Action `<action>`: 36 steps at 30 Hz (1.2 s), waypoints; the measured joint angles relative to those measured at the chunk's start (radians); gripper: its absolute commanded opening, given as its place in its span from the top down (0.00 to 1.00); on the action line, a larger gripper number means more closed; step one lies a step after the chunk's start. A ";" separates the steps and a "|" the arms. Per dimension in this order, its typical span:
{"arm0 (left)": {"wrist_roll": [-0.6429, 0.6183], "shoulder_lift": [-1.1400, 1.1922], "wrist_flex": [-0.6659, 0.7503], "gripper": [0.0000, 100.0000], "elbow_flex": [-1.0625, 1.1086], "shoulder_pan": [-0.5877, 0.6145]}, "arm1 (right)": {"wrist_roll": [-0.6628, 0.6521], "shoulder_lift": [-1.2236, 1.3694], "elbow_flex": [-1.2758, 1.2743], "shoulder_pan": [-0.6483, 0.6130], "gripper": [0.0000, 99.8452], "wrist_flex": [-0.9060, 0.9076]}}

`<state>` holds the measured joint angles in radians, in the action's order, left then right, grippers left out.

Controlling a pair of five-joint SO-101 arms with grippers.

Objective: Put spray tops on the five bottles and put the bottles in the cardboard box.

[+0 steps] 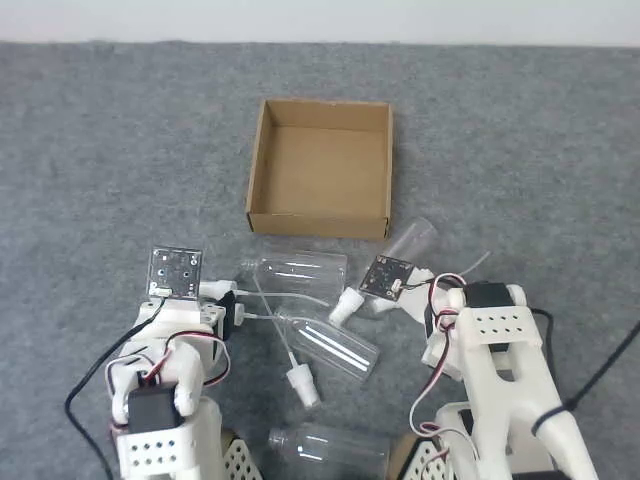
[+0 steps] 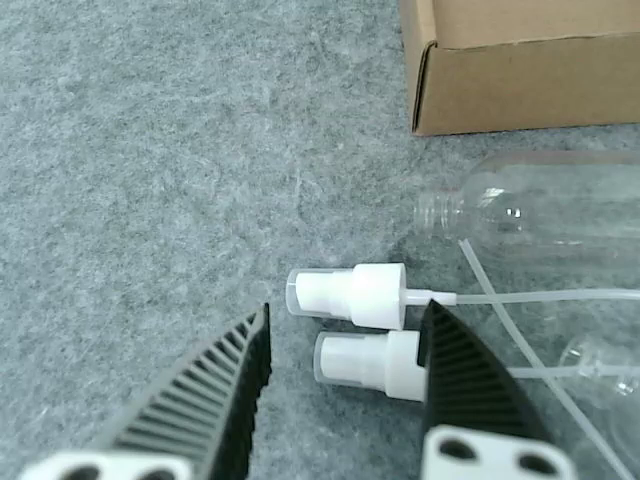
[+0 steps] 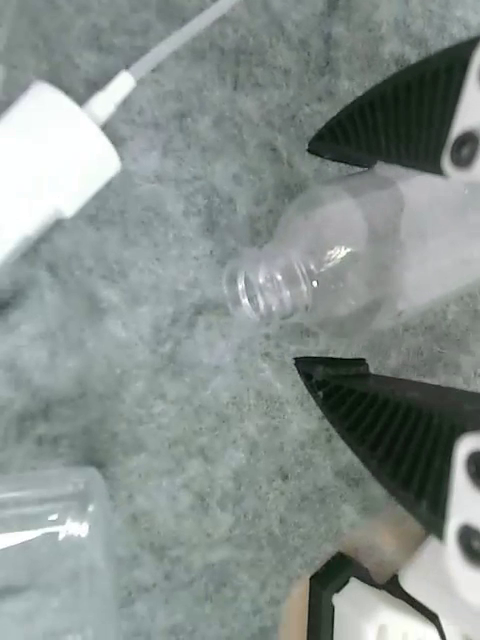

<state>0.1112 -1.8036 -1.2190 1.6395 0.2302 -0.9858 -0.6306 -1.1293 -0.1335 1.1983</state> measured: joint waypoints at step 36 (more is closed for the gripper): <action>0.000 0.000 0.000 0.77 0.000 0.000 | -0.094 0.000 0.000 0.106 0.94 0.002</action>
<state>0.1112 -1.8036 -1.2190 1.6395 0.2302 -1.0794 -0.6306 -1.1293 -0.0276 1.1999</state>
